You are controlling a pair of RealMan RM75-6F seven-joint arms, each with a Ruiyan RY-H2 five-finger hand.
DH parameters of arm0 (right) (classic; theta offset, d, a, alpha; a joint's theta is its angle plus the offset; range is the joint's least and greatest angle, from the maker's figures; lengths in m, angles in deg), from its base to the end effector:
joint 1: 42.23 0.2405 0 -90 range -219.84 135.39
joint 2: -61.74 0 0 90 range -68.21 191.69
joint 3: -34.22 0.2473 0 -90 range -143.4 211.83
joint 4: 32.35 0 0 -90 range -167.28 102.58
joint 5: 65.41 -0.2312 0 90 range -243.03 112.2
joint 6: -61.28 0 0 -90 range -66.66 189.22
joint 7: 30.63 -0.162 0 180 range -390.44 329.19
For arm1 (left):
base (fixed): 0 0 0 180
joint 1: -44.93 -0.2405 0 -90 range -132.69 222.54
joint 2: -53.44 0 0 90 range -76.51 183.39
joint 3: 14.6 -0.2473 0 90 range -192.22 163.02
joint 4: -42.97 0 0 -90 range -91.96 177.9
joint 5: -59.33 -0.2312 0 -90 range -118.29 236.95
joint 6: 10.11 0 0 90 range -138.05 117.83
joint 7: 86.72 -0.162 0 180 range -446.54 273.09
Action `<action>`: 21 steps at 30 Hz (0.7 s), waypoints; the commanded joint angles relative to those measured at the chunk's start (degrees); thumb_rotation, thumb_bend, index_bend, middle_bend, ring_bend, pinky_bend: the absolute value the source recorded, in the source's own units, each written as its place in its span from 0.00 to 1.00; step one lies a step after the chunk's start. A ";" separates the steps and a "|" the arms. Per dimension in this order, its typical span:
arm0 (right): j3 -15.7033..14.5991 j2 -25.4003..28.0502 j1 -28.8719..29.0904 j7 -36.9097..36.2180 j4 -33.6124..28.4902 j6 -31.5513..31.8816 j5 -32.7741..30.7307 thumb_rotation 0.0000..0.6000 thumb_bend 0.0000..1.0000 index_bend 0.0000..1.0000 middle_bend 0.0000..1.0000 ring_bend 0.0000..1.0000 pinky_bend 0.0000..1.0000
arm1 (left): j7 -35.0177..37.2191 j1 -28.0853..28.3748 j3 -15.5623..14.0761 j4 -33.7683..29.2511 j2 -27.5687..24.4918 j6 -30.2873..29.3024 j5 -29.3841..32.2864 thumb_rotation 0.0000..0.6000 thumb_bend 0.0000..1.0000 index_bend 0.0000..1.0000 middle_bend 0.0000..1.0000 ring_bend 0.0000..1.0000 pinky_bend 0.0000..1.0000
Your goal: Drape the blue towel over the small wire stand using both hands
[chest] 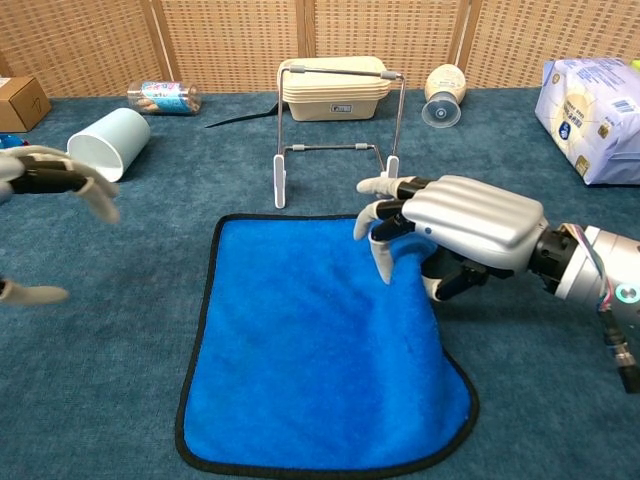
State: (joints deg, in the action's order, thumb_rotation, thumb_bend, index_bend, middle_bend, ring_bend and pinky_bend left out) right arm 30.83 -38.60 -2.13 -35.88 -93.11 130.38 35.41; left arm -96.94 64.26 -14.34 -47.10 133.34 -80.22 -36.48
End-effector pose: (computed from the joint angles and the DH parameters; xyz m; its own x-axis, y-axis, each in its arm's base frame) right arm -0.1505 -0.3002 -0.0947 0.4836 -0.1341 0.8649 -0.6170 -0.7531 0.2282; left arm -0.2118 0.2363 -0.0001 0.4508 0.1714 0.8760 0.8239 -0.4574 -0.3345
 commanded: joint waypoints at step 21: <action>0.88 0.82 -0.57 0.74 -2.47 -0.26 -1.45 1.00 0.44 0.72 0.29 0.05 0.17 | 5.23 12.21 -0.93 16.30 11.54 5.50 -7.72 1.00 0.19 0.26 0.15 0.11 0.07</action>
State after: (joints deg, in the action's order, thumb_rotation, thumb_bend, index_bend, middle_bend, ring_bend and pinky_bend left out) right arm 31.71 -37.79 -2.69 -35.13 -95.58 130.11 33.97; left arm -92.10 76.08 -14.98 -31.27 144.48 -74.91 -43.90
